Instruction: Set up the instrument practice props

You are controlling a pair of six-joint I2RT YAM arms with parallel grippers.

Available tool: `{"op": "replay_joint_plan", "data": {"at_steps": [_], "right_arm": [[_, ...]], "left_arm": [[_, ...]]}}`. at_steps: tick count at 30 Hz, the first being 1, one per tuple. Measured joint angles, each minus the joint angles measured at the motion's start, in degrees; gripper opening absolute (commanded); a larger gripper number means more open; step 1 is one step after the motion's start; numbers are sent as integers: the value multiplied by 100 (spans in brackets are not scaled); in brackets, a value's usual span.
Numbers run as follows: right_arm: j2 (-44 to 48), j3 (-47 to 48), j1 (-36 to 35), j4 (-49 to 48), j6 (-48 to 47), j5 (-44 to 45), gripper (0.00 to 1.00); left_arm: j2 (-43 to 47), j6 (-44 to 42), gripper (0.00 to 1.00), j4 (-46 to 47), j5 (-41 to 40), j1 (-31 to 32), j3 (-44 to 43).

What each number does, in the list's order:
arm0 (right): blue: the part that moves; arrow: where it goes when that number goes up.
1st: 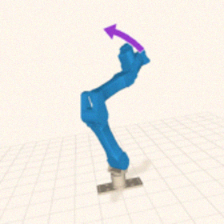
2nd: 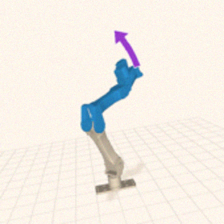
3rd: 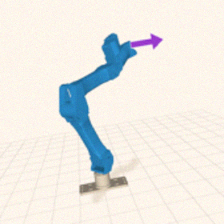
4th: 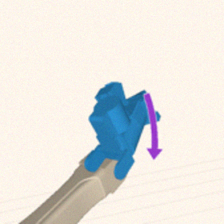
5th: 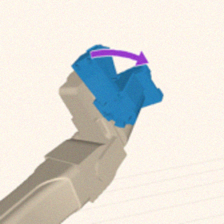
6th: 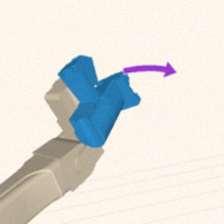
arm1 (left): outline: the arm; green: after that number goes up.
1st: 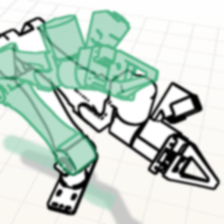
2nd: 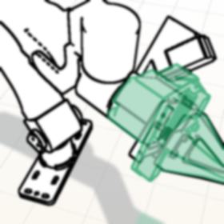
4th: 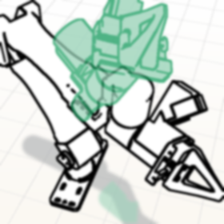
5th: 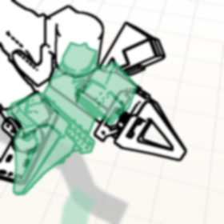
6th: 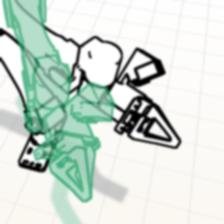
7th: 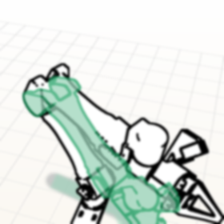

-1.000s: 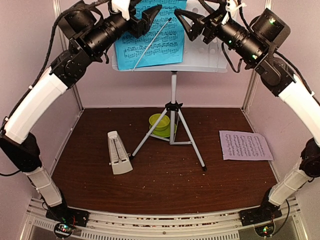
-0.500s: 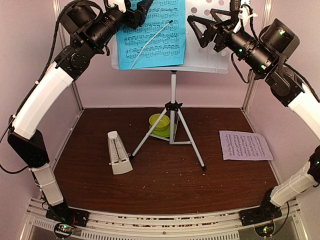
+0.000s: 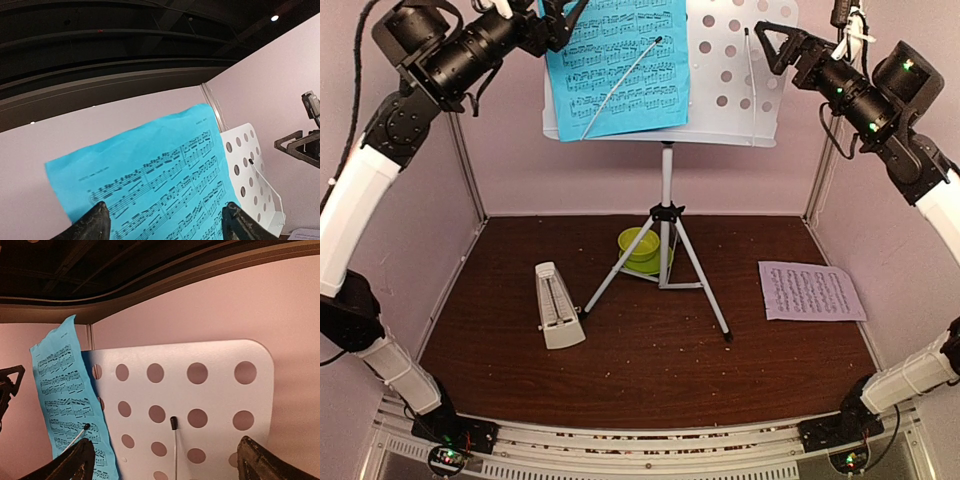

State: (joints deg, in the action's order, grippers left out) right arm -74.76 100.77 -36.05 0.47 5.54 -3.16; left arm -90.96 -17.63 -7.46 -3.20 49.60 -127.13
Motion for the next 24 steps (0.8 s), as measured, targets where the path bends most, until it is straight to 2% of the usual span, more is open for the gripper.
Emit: {"op": "replay_joint_plan", "data": {"at_steps": [5,9,16,24], "right_arm": [[24,-13,732,157,863,-352,99],[-24,-28,1207,203,1475,-909,98],[-251,-184,1821,-192,2465,-2050,97],[-719,-245,2068,-831,3390,-2973,90]], "left_arm": [[518,459,82,-389,-457,-90,127],[688,1126,83,-804,-376,-573,179],[586,2162,84,-1480,743,-1436,273],[356,3003,87,-1615,1991,-2103,428]]}}
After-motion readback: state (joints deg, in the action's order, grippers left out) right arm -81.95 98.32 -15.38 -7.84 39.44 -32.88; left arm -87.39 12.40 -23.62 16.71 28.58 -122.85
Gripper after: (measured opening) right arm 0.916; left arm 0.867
